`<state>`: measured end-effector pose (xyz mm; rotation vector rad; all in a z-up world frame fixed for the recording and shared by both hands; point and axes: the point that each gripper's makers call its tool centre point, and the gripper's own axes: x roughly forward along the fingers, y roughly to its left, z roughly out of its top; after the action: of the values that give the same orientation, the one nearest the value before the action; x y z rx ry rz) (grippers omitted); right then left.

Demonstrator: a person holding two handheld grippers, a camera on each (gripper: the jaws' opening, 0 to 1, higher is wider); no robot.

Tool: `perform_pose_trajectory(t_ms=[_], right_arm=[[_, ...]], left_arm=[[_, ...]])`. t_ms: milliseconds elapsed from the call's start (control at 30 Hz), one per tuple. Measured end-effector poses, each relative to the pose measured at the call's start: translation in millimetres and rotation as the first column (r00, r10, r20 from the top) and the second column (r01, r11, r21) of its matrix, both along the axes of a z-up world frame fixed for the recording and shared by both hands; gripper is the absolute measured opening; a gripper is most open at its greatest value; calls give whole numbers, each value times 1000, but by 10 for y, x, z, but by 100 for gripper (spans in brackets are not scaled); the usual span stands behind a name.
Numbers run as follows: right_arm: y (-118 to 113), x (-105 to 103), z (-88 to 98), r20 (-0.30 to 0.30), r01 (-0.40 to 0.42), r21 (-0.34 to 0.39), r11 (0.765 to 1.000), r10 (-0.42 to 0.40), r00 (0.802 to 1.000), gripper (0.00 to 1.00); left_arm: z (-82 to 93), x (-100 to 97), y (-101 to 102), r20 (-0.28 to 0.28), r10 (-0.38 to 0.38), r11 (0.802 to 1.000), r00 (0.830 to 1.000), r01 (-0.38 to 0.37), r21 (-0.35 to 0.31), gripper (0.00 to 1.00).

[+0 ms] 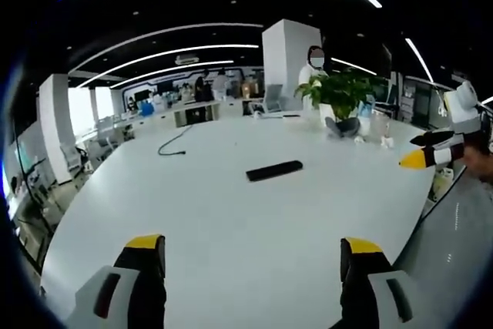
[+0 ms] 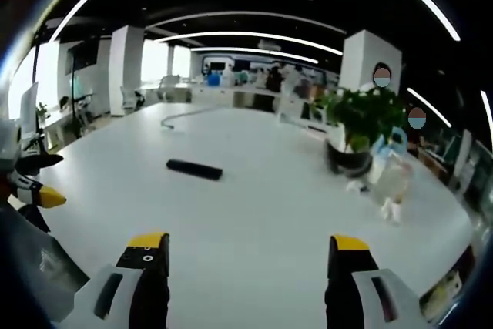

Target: Press the specified remote control buttons in sequence, fully releasing each button before pressing the next.

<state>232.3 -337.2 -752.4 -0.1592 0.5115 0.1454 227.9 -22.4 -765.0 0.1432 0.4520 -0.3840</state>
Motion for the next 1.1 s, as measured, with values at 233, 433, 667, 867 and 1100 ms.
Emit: perform_pose_trajectory(t_ms=[233, 433, 667, 867, 1100], right_arm=[[-3, 3, -6, -4, 1, -2, 1000, -1, 1000, 83], [5, 2, -27, -12, -6, -14, 1000, 5, 1000, 82], [28, -5, -37, -18, -16, -20, 1000, 16, 1000, 82], [38, -9, -37, -18, -19, -16, 1000, 19, 1000, 82], [33, -4, -40, -17, -18, -21, 1000, 18, 1000, 83]], left_arm=[[-15, -6, -24, -7, -16, 1000, 1000, 17, 6, 98], [-24, -12, -43, -8, -28, 1000, 1000, 28, 12, 97], [-16, -11, -33, -3, -25, 1000, 1000, 25, 9, 98], [-19, -15, -30, -1, -25, 1000, 1000, 25, 14, 98], [-50, -13, -23, -13, -25, 999, 1000, 26, 20, 99]])
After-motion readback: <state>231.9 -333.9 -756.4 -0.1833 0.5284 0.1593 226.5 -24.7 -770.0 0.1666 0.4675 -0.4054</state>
